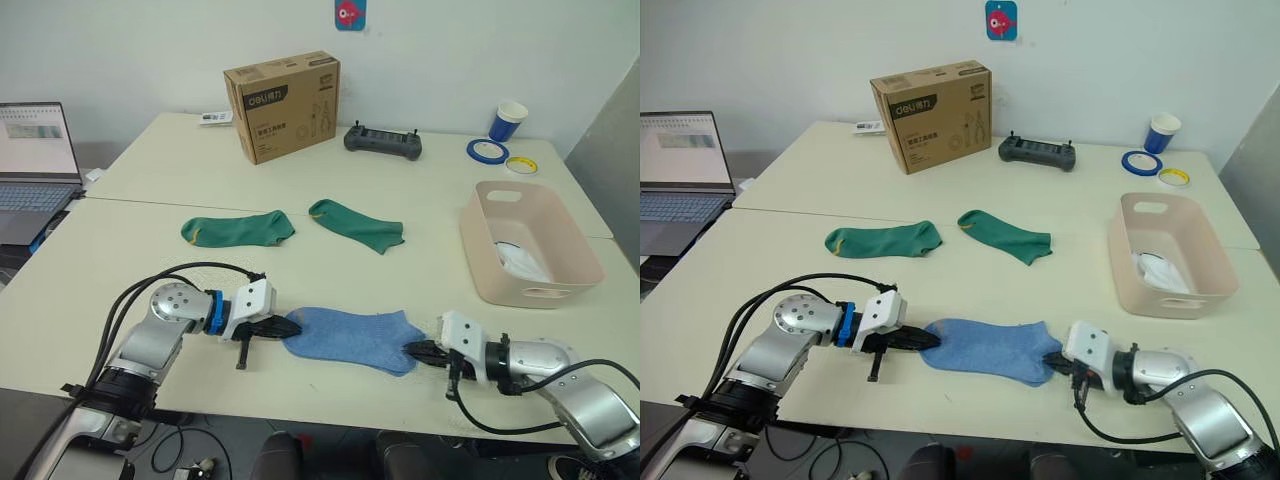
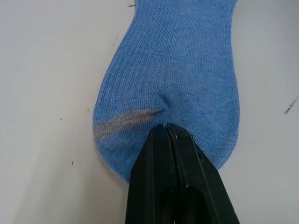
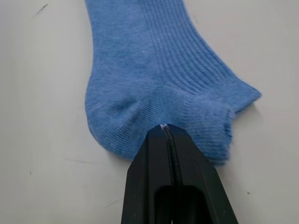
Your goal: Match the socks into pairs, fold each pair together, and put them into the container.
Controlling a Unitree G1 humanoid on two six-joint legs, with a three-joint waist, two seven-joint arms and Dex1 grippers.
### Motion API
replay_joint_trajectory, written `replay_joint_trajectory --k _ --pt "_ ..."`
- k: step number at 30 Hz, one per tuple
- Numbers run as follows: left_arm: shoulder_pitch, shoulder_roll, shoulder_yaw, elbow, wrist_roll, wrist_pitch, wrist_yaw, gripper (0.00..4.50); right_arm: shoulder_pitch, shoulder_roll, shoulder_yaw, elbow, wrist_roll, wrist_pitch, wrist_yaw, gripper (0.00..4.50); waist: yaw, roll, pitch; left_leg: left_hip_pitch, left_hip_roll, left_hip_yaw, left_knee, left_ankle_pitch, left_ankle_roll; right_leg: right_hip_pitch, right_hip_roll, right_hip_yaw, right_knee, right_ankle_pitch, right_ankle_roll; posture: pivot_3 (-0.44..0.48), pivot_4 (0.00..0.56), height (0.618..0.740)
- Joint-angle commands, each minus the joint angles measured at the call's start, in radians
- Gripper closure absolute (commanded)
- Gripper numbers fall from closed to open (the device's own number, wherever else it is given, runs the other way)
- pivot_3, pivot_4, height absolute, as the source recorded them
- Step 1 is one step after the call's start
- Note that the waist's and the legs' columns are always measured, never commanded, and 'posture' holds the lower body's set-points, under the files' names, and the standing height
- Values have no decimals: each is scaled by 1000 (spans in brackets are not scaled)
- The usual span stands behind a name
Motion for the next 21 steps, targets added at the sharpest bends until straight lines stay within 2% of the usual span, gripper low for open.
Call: replay_joint_trajectory --k 1,8,14,17,21 --pt "-3 17 25 -77 -54 25 -41 4500 -30 31 -4 -69 47 28 7 4472 -1 0 0 0 0 0 0 0 0 0 0 0 0 0 0 0 150 740" --pt "23 7 -13 -70 19 -22 -22 4500 -38 82 107 -4 -65 -7 -10 4472 -1 0 0 0 0 0 0 0 0 0 0 0 0 0 0 0 150 740" --pt "63 27 -30 -16 90 -64 10 4500 15 -9 107 5 -113 -56 44 4472 0 0 -2 1 0 0 0 0 0 0 0 0 0 0 0 0 150 740" --pt "64 29 -25 -17 84 -65 17 4500 28 -35 88 12 -124 -86 50 4472 0 0 -3 2 0 0 0 0 0 1 0 0 0 0 -1 0 150 740" --pt "39 6 20 -72 -33 58 13 4500 29 -18 2 -39 -31 -19 40 4472 -1 0 -3 2 0 0 1 0 0 1 0 1 0 0 -1 0 150 740"
